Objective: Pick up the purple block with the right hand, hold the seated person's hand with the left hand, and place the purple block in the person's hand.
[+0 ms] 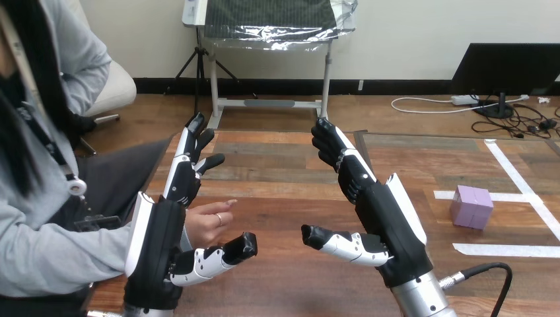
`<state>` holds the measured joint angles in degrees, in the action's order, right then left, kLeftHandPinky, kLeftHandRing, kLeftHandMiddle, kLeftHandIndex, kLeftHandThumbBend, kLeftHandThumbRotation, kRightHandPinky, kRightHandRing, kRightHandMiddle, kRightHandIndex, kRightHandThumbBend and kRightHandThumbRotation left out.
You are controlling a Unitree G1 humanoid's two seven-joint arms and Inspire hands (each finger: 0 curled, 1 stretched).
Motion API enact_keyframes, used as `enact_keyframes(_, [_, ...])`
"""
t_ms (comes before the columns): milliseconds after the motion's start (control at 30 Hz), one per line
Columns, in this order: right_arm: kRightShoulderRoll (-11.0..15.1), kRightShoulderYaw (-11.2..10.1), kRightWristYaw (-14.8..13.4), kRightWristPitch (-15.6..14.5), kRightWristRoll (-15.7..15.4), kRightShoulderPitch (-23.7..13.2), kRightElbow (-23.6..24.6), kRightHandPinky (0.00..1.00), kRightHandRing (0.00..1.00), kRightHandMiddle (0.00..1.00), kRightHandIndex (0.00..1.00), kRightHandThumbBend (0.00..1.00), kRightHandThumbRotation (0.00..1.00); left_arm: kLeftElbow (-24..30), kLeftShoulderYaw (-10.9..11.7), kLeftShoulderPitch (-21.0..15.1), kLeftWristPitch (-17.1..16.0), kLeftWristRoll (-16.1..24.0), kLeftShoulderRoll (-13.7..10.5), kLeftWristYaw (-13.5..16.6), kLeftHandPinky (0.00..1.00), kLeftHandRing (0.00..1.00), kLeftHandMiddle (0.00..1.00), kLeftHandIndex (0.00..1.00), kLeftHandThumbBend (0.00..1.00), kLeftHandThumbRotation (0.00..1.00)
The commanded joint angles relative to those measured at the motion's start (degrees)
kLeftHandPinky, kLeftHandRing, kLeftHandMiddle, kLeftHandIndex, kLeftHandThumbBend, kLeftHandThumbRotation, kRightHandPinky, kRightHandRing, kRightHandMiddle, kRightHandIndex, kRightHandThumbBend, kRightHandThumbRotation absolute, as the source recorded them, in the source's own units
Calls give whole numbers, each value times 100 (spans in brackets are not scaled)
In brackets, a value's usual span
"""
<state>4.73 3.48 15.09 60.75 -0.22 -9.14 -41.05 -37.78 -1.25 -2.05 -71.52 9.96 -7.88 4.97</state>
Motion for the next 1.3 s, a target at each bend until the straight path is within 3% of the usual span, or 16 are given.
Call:
enact_keyframes(0, [-4,-43,-24,89,76,-234,41,97,96,96,97,100,56,255,51,-154,-10,-54,31,-30,83,95,99,98,100,69])
enact_keyframes(1267, [23,-85,-82,115,47,-282,35,97,95,95,95,100,54,387,39,-118,109,-315,52,-289,85,94,98,97,100,66])
